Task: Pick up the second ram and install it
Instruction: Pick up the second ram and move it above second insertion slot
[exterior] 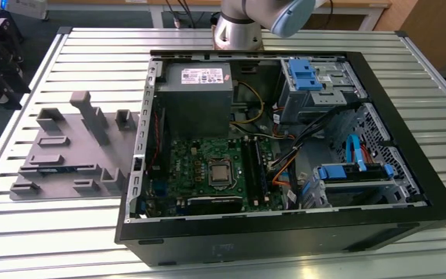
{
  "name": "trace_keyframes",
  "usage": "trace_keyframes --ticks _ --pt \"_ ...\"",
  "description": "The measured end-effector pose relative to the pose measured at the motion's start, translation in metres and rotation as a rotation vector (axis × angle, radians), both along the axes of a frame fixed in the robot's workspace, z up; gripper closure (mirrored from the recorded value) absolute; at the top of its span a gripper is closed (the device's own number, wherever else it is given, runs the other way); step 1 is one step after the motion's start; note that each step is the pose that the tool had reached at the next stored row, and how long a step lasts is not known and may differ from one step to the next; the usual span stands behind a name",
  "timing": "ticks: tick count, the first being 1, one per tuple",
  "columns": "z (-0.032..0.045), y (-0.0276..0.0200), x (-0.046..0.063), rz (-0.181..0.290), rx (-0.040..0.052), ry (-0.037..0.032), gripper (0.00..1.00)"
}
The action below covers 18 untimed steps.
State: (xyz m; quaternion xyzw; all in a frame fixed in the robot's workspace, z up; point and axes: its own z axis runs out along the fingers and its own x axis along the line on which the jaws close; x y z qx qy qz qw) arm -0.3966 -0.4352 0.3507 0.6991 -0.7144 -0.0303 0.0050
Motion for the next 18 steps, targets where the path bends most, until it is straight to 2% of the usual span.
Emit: trace_keyframes --ticks 2,18 --pt "-0.0022 0.0000 0.0000 0.000 0.0000 0.0000 0.59" --pt "-0.0049 -0.0007 -0.0003 0.000 0.0004 -0.0002 0.59"
